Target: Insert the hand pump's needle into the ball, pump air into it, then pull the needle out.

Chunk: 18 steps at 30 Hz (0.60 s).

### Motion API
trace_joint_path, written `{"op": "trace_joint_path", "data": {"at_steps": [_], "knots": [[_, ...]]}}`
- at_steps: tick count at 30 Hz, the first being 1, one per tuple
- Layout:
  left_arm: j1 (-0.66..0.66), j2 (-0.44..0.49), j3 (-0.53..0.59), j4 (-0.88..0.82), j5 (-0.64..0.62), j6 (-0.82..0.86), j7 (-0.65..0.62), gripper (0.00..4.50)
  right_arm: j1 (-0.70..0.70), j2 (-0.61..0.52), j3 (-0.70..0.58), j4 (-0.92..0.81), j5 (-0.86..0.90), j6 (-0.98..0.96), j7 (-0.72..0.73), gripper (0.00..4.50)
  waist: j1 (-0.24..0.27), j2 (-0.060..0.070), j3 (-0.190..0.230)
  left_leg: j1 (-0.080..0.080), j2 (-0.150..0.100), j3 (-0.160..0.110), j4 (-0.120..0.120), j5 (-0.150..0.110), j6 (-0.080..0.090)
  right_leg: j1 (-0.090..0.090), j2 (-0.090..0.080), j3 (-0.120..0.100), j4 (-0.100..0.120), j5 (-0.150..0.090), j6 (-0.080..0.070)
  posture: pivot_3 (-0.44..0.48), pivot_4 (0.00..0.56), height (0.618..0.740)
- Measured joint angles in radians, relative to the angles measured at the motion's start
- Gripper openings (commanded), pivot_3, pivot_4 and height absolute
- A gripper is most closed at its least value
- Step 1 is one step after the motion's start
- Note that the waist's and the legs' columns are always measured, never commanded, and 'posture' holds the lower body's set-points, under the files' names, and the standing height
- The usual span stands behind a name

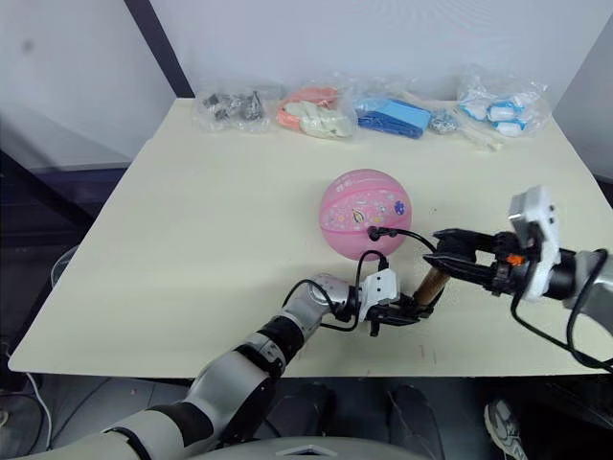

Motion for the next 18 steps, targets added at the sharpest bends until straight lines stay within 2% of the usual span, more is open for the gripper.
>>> {"op": "trace_joint_path", "data": {"at_steps": [4,12,18], "knots": [[-0.001,-0.001,0.002,0.0,0.0,0.0,0.001,1.1,-0.06,-0.063,-0.082,0.002,0.108,0.065,-0.014,1.74,0.0,-0.001,0.003,-0.001,0.0,0.0,0.0,0.0,0.0,0.0,-0.001,0.0,0.0,0.0,0.0,0.0,0.15,0.74],[0.0,-0.003,0.003,0.0,0.0,-0.002,0.001,1.1,-0.163,-0.178,-0.146,0.055,0.232,0.166,-0.022,1.74,0.0,-0.001,0.003,-0.003,0.0,0.001,0.001,0.0,0.0,-0.002,-0.001,0.0,0.0,0.0,0.0,0.0,0.15,0.74],[-0.001,-0.004,0.002,0.0,0.0,-0.002,0.001,1.1,-0.186,-0.17,-0.145,0.059,0.25,0.172,-0.042,1.74,0.0,-0.001,0.003,-0.004,0.0,0.001,0.001,0.0,0.0,-0.003,-0.001,0.0,0.0,0.0,0.0,0.0,0.15,0.74]]}}
